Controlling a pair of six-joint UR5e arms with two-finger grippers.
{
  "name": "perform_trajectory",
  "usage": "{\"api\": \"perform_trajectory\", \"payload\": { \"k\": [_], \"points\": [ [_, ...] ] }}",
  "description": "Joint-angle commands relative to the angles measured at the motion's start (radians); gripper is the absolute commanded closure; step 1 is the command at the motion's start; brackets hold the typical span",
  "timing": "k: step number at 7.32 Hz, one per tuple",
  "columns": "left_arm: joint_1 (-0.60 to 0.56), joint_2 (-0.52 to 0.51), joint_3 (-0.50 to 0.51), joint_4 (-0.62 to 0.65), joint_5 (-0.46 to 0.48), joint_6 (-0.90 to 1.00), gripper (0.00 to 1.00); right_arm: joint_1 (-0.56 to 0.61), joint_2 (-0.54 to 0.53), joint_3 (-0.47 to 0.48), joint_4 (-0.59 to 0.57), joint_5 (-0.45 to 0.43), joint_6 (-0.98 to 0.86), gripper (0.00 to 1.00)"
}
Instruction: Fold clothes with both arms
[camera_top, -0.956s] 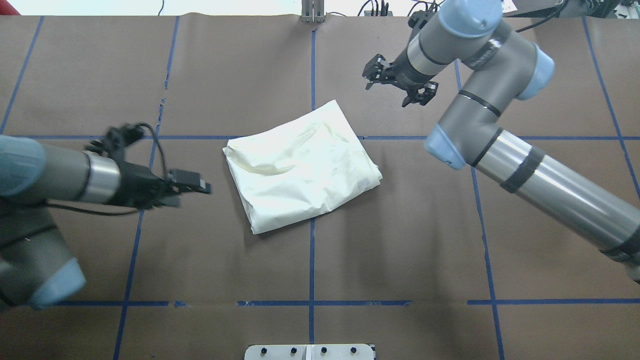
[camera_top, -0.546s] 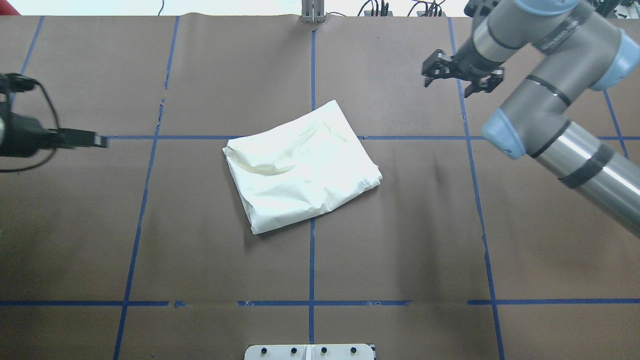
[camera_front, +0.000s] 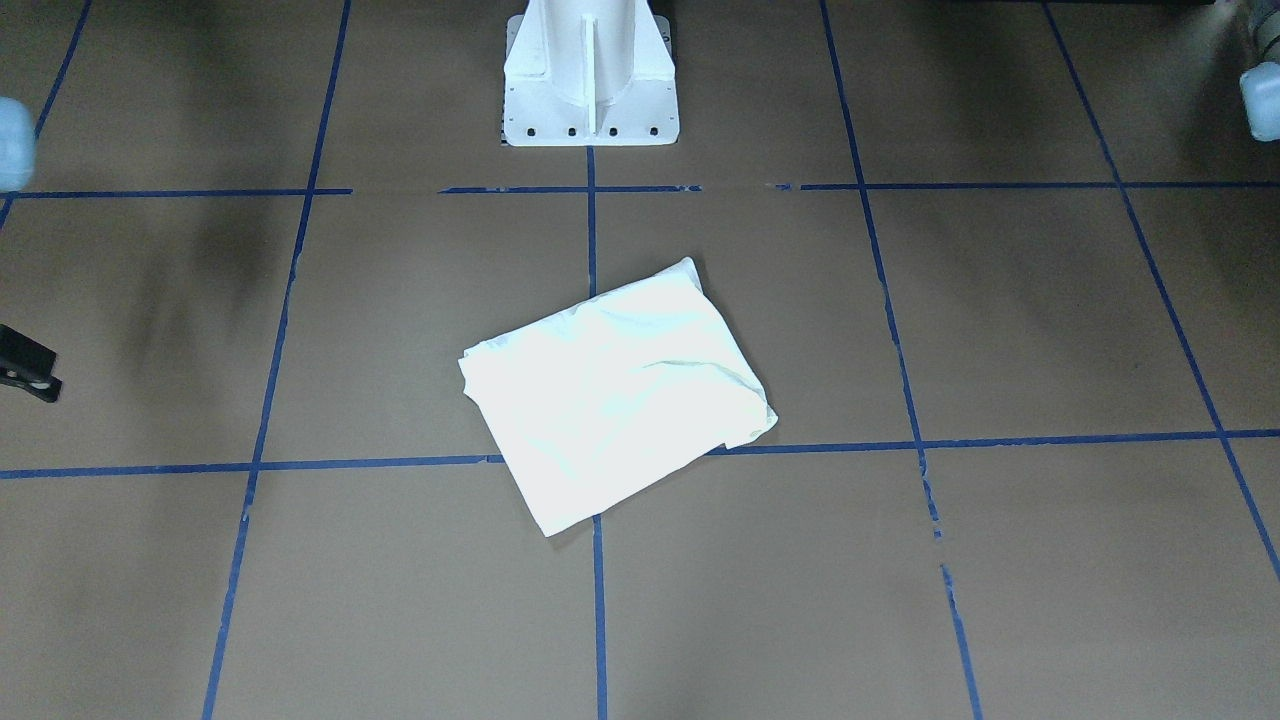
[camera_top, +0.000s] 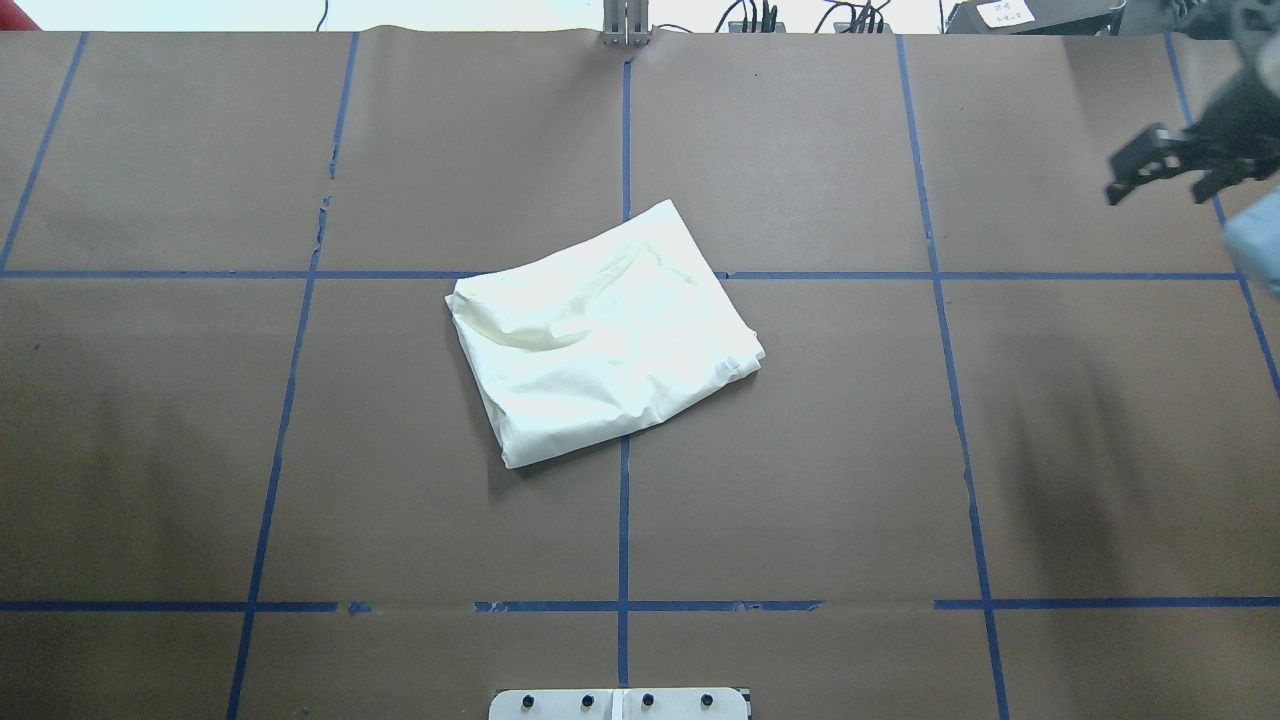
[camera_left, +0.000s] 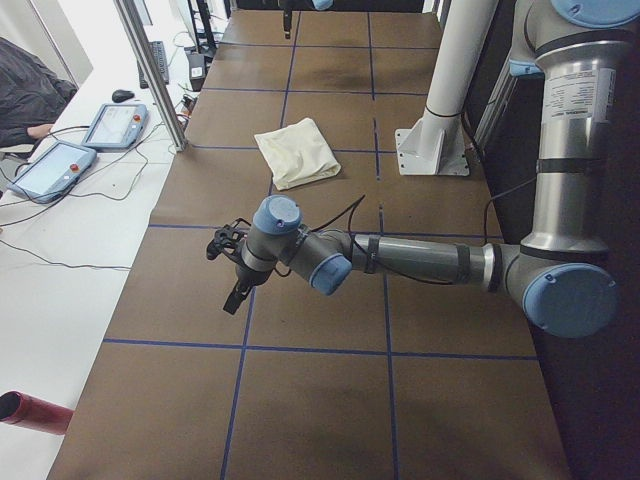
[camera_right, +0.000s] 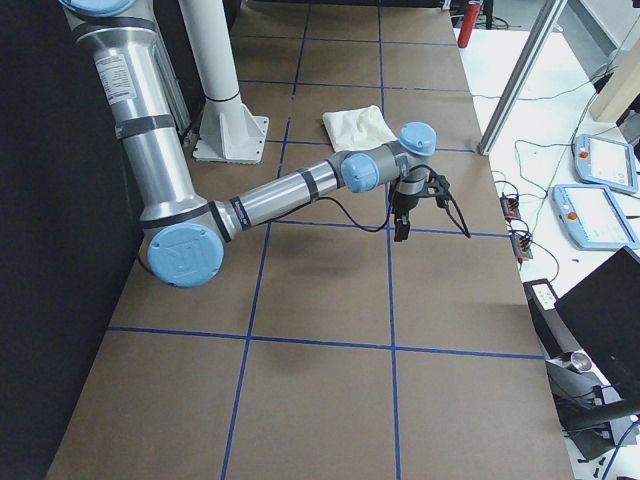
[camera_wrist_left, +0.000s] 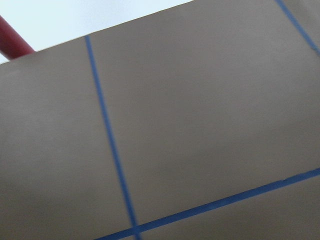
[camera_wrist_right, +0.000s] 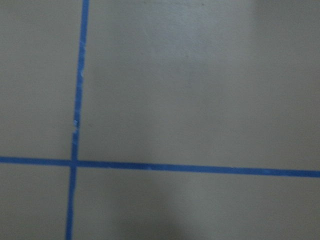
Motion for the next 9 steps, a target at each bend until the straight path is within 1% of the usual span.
{"api": "perform_trajectory", "payload": {
  "k": [1, 2, 3, 4, 5, 6, 8, 9],
  "points": [
    [-0.107, -0.046, -0.054, 0.338, -0.041, 0.29, 0.0, 0.125, -0.152, 0.014, -0.007, 0.084, -0.215, 0.0],
    [-0.109, -0.022, -0.09, 0.352, -0.12, 0.296, 0.0, 0.132, -0.197, 0.03, 0.005, 0.08, -0.214, 0.0],
    [-0.107, 0.025, -0.098, 0.328, -0.171, 0.322, 0.0, 0.13, -0.204, 0.029, 0.005, 0.08, -0.213, 0.0],
    [-0.095, 0.023, -0.006, 0.244, -0.128, 0.333, 0.0, 0.126, -0.193, 0.026, 0.005, 0.062, -0.216, 0.0],
    [-0.096, -0.023, 0.095, 0.242, -0.127, 0.325, 0.0, 0.127, -0.194, 0.012, 0.004, 0.065, -0.21, 0.0],
    [-0.096, -0.037, 0.115, 0.272, -0.13, 0.322, 0.0, 0.129, -0.199, 0.006, 0.001, 0.069, -0.204, 0.0],
    [-0.095, -0.037, 0.09, 0.274, -0.136, 0.15, 0.0, 0.141, -0.233, 0.011, 0.002, 0.075, -0.204, 0.0],
    [-0.095, -0.036, 0.086, 0.274, -0.139, 0.14, 0.0, 0.156, -0.251, 0.012, 0.002, 0.074, -0.204, 0.0]
  ]
}}
